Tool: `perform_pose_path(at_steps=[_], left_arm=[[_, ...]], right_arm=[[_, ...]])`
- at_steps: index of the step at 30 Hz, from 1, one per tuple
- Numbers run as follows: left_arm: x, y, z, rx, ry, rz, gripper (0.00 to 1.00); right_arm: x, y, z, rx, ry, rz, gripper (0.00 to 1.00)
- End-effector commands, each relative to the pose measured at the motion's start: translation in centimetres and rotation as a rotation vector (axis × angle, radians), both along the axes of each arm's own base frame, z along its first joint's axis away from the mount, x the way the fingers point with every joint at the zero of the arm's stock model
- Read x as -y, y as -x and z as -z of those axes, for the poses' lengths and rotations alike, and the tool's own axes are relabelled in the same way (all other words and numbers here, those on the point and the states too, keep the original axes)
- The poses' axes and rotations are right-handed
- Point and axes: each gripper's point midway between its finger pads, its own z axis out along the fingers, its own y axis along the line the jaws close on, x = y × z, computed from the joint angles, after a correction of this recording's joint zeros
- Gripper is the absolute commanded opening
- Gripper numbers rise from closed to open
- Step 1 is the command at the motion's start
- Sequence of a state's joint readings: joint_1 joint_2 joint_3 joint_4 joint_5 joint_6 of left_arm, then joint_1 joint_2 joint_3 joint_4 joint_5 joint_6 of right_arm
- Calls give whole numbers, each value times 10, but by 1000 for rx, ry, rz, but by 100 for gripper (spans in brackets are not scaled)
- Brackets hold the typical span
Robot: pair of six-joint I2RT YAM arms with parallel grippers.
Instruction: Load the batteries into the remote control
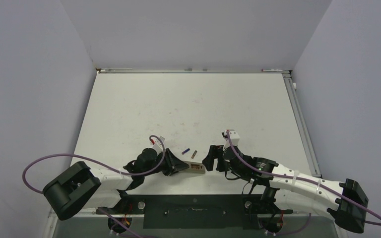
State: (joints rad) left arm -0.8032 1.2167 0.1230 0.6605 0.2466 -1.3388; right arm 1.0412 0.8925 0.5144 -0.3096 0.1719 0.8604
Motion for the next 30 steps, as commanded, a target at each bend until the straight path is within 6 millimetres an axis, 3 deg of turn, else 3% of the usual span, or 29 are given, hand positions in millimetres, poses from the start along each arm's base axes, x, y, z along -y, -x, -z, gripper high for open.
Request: perform_pose_path(at_steps=[1, 13, 30], left_arm=[[11, -8, -18, 60, 69, -7, 5], [4, -6, 3, 32, -19, -9, 45], [-22, -7, 10, 88, -216, -17, 57]], right_arm=[[4, -4, -6, 25, -19, 29, 73], [6, -3, -3, 23, -17, 30, 73], [10, -4, -3, 25, -3, 42, 73]])
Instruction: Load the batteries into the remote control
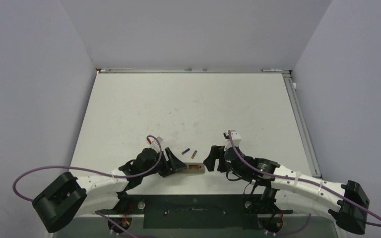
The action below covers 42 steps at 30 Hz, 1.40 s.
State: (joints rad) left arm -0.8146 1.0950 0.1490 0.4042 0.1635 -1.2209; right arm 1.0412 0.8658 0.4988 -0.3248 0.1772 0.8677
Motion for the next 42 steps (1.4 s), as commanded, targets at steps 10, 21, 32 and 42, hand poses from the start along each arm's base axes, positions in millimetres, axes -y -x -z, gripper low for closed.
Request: perform_pose_path(at_steps=[10, 21, 32, 42], left_arm=[[-21, -8, -2, 50, -150, -12, 59], [-37, -6, -12, 65, -212, -14, 62], [-48, -5, -50, 135, -206, 32, 72], [-60, -10, -99, 221, -224, 84, 76]], right_arm=[[2, -9, -5, 25, 32, 25, 73], [-7, -18, -8, 28, 96, 16, 73], [-34, -30, -6, 9, 149, 30, 72], [-65, -46, 3, -12, 211, 89, 67]])
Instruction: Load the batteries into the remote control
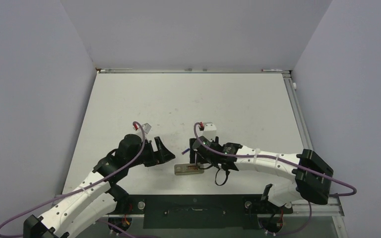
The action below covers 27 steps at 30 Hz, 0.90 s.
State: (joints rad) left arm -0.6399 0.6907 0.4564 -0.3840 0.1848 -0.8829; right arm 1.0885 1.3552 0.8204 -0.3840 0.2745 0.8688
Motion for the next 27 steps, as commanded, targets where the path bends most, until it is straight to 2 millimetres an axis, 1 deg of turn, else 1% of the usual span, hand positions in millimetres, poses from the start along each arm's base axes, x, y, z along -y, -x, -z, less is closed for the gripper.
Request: perform_pose_path(at_steps=[1, 7, 11, 15, 18, 20, 27], left_arm=[[-5, 2, -28, 53, -29, 67, 77], [-13, -3, -45, 108, -87, 96, 82], [-14, -7, -61, 163, -97, 108, 85], [-17, -13, -75, 238, -119, 114, 86], [-22, -16, -78, 307, -135, 108, 89], [-20, -16, -83, 340, -117, 119, 90], [-19, -18, -81, 345, -114, 120, 91]], right_arm=[[-16, -16, -14, 43, -16, 79, 65], [-22, -23, -1, 36, 23, 169, 59], [-23, -26, 10, 28, 34, 219, 54], [-23, -33, 18, 33, 63, 270, 51], [-26, -38, 24, 38, 86, 299, 50], [-28, -40, 27, 36, 95, 309, 50], [-35, -43, 38, 15, 100, 356, 47]])
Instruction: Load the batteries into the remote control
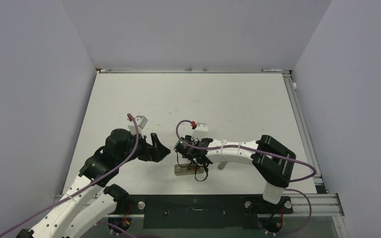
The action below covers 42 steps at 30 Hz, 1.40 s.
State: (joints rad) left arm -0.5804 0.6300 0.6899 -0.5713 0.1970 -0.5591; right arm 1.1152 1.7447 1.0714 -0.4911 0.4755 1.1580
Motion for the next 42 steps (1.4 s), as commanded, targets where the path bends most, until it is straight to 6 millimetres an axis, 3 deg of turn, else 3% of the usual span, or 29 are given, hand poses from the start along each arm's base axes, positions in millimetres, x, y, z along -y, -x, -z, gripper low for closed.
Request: perform_pose_path(at_steps=[1, 42], left_arm=[[1, -9, -8, 57, 8, 1, 91], [-2, -5, -18, 103, 36, -11, 93]], right_arm=[[-7, -7, -4, 30, -16, 67, 47], [-1, 3, 23, -11, 107, 140, 30]])
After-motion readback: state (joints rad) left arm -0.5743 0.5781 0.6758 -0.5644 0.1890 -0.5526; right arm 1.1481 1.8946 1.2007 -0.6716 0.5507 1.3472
